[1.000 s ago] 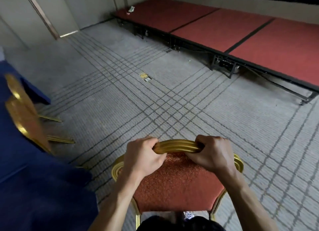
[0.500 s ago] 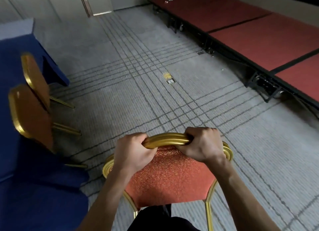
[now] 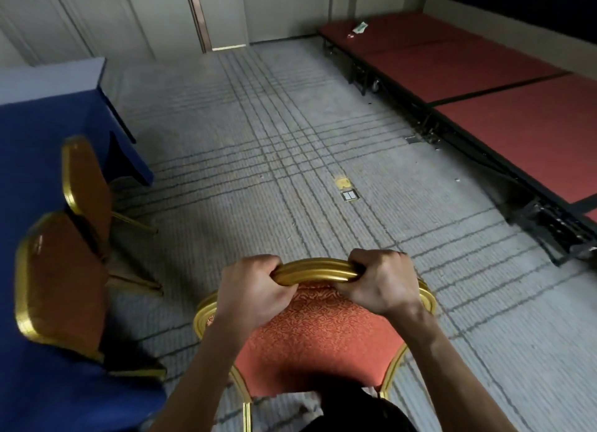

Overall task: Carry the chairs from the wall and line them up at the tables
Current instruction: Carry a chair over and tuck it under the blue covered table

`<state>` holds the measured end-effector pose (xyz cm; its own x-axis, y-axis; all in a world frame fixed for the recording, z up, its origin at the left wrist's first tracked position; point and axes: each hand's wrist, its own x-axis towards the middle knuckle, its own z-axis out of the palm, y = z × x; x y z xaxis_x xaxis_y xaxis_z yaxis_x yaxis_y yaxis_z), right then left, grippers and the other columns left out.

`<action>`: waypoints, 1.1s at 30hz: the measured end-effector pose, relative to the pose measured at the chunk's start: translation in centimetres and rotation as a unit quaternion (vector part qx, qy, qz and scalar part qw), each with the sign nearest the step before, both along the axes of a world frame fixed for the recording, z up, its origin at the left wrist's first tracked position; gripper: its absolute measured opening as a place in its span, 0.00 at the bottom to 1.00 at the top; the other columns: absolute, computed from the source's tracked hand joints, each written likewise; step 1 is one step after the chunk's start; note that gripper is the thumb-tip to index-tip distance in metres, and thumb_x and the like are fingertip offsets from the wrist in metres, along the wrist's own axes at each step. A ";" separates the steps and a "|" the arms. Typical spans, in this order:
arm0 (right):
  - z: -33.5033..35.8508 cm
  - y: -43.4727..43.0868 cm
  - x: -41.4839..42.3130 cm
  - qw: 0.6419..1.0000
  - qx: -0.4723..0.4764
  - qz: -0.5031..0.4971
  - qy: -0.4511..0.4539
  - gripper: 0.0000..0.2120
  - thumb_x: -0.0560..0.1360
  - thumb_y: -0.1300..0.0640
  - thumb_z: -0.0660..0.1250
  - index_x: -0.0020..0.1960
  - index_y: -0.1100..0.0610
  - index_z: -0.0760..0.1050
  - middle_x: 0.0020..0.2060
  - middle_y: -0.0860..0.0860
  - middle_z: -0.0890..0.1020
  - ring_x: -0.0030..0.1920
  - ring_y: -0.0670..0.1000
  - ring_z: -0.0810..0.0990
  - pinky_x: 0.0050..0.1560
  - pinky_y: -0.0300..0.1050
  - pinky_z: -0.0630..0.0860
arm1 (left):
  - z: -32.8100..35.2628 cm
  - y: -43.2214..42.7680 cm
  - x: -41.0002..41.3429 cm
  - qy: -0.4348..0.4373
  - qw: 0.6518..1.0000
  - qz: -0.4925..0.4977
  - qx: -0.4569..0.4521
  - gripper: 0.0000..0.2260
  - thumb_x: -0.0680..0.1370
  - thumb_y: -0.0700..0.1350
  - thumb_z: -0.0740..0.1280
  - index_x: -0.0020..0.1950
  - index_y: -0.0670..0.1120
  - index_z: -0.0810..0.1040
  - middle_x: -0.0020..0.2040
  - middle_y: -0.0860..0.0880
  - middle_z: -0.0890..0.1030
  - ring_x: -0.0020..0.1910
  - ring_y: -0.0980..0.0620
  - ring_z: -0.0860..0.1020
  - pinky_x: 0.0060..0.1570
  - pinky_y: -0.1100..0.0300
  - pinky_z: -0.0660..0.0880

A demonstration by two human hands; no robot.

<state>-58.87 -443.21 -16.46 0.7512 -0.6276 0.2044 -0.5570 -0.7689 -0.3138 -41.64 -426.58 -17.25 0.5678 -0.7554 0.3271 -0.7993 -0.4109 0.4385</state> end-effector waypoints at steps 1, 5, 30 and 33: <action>-0.1 -1.2 2.0 1.000 -0.005 0.005 -0.007 0.21 0.66 0.32 0.67 0.30 0.48 0.66 0.27 0.45 0.77 0.32 0.52 0.79 0.36 0.44 0.73 | 0.1 -1.1 1.8 -0.006 1.000 0.011 -0.002 0.20 0.64 0.53 0.76 0.29 0.46 0.67 0.25 0.53 0.72 0.25 0.54 0.72 0.28 0.59 0.67; -1.0 -7.4 11.7 0.999 0.000 0.033 0.000 0.20 0.68 0.34 0.69 0.34 0.50 0.72 0.30 0.45 0.80 0.34 0.50 0.80 0.40 0.43 0.74 | -0.6 -6.4 10.1 -0.018 0.998 0.058 0.007 0.24 0.66 0.54 0.76 0.28 0.49 0.62 0.23 0.53 0.68 0.24 0.54 0.69 0.31 0.61 0.63; -0.1 -27.9 68.9 0.961 -0.035 0.247 -0.118 0.24 0.62 0.31 0.66 0.30 0.52 0.73 0.22 0.45 0.74 0.25 0.47 0.75 0.32 0.41 0.71 | 1.2 -21.4 57.5 -0.014 0.967 0.253 -0.004 0.14 0.66 0.51 0.70 0.28 0.56 0.65 0.25 0.60 0.67 0.24 0.59 0.67 0.29 0.64 0.60; 0.5 -28.7 73.6 0.958 -0.028 0.251 -0.136 0.24 0.61 0.30 0.66 0.30 0.52 0.74 0.22 0.45 0.74 0.25 0.47 0.75 0.31 0.42 0.74 | 2.0 -22.3 62.4 0.000 0.966 0.258 -0.003 0.12 0.65 0.53 0.69 0.28 0.54 0.67 0.25 0.59 0.70 0.25 0.57 0.70 0.29 0.62 0.63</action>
<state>14.73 -471.86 -15.98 0.8694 -0.1830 0.4590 -0.0151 -0.9383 -0.3454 20.77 -448.86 -15.25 0.8682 -0.3693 0.3316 -0.4887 -0.7522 0.4420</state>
